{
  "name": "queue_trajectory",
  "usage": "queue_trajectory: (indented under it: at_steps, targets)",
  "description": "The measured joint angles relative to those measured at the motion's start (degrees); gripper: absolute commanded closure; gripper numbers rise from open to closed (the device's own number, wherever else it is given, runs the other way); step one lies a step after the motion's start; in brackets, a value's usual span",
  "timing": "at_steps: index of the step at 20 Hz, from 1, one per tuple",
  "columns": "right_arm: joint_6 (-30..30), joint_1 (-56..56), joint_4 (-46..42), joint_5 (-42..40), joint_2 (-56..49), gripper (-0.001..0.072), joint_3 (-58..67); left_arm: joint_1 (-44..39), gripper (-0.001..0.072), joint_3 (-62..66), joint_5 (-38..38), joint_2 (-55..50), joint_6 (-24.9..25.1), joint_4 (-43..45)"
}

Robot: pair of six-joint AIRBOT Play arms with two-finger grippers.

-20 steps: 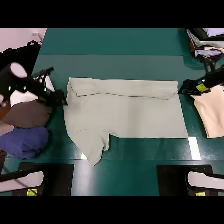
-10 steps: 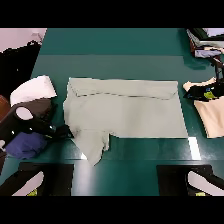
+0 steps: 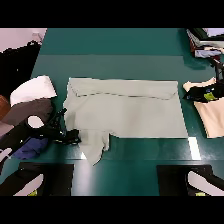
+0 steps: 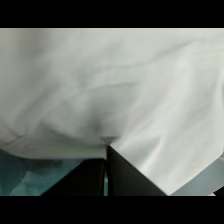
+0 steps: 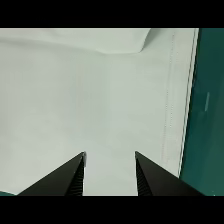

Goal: Fold the shirts.

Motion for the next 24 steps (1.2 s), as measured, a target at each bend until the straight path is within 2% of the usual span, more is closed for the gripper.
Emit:
queue_trajectory:
  at_steps: [5, 6, 7, 8, 9, 10, 11, 17, 18, 20, 21, 22, 23, 24]
  targets:
    - [0.0, -3.6, -4.1, 4.3, 1.2, 0.0336, -4.8, -0.4, 0.0683, 5.3, -2.2, 0.1, 1.1, -0.6]
    - [0.0, -5.4, -4.5, 4.7, 1.8, 0.0211, -7.0, -0.4, 0.0683, 6.5, -2.9, 0.1, 1.4, -0.7]
    - [0.0, -7.6, -4.8, 4.8, 2.4, 0.013, -9.5, -0.4, 0.0683, 7.7, -3.0, 0.1, 1.7, -1.1]
    - [0.0, -10.4, -5.0, 5.0, 3.1, 0.0132, -12.7, -0.4, 0.0683, 8.6, -3.2, 0.1, 1.9, -1.1]
    - [0.0, -13.0, -5.1, 5.2, 3.5, 0.0151, -15.5, -0.4, 0.0683, 9.4, -3.3, 0.1, 2.0, -1.1]
    - [0.0, -15.6, -5.1, 5.2, 3.8, 0.0235, -18.3, -0.5, 0.0683, 9.9, -3.2, 0.1, 2.2, -1.3]
    - [-0.2, -18.4, -4.4, 5.2, 4.1, 0.0268, -21.2, -0.5, 0.0683, 10.3, -3.2, 0.1, 2.3, -1.3]
    - [-3.7, -26.6, 3.6, 1.7, 4.7, 0.0301, -32.4, -0.5, 0.0683, 11.1, -1.4, 0.1, 2.6, -1.4]
    - [-4.0, -26.6, 4.5, 1.1, 4.7, 0.0399, -33.2, -0.5, 0.0683, 11.2, -1.1, 0.1, 2.6, -1.4]
    - [-4.4, -25.5, 5.4, -0.8, 4.7, 0.0412, -33.6, -0.5, 0.0683, 11.2, -0.8, 0.1, 2.6, -1.4]
    - [-4.5, -24.8, 5.9, -1.7, 4.7, 0.0444, -33.5, -0.5, 0.0683, 11.2, -0.6, 0.1, 2.6, -1.4]
    - [-4.6, -24.1, 6.2, -2.8, 4.7, 0.0532, -33.3, -0.5, 0.0683, 11.2, -0.6, 0.1, 2.6, -1.4]
    - [-4.8, -23.4, 6.0, -4.0, 4.7, 0.0552, -32.9, -0.5, 0.0683, 11.2, -0.5, 0.1, 2.6, -1.3]
    - [-4.8, -22.6, 6.0, -4.9, 4.7, 0.0603, -32.5, -0.5, 0.0683, 11.2, -0.4, 0.1, 2.6, -1.2]
